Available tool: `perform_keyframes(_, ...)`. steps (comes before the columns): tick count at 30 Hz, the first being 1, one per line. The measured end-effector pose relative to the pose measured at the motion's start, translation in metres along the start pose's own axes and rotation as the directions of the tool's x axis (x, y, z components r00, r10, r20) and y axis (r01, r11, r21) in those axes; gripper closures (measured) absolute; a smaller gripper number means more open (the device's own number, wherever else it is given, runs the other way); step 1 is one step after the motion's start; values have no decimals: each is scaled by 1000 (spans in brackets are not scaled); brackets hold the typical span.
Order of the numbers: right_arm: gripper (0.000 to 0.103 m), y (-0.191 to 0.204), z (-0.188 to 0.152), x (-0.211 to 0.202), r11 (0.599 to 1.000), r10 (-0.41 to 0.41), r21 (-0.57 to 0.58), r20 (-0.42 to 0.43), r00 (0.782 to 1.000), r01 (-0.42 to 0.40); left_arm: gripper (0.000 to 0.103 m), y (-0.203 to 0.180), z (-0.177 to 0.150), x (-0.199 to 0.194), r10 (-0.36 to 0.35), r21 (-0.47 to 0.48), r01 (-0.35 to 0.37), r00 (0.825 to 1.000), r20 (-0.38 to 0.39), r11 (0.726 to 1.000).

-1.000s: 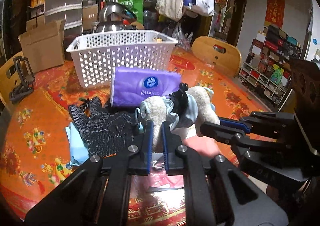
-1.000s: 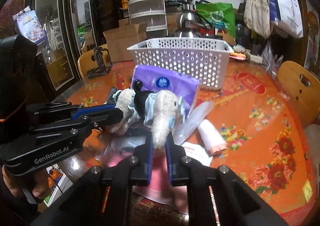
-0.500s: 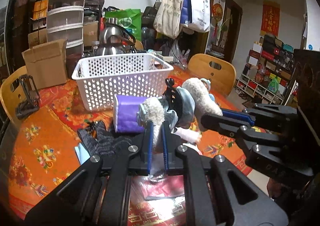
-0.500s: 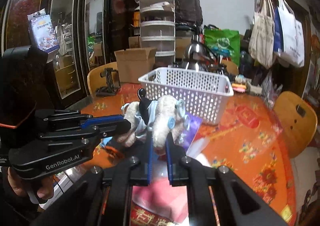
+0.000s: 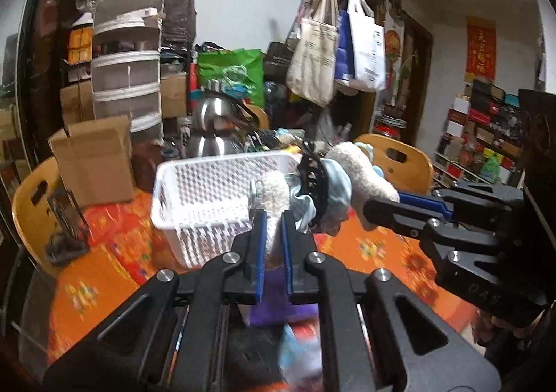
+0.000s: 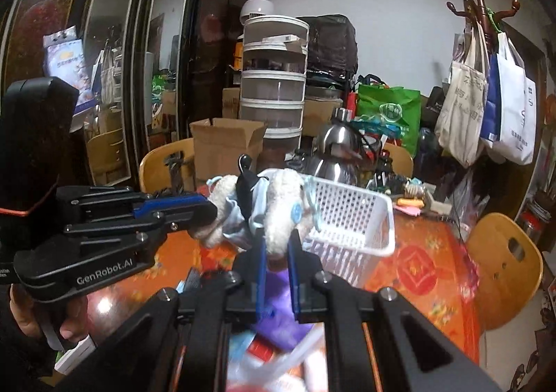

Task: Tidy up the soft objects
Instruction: 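Lift the plush toy with the right tool and lower it into the white basket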

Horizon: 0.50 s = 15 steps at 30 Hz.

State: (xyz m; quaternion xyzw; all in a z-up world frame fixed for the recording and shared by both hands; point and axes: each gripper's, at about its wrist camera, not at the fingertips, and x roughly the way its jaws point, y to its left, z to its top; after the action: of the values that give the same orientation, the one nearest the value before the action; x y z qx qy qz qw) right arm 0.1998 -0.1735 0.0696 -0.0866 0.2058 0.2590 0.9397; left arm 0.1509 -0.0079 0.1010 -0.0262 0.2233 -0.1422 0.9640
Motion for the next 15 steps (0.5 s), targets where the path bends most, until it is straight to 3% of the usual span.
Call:
perform_keyframes(5,94,-25,36,39,1000,-5,3,6,1000,5,95,21,53,33,43,-11,-43,999,17,999)
perform_keyframes(9,94,-47,55,82,1000,-17,12,-23,1000,17,95,45,93,84,67,-47,-67,998,-12,997)
perform_keyframes(15,94,-72,48,149,999,-5,49,-112,994,11,95,77,108,166,70,-88,-79,992,-108,993)
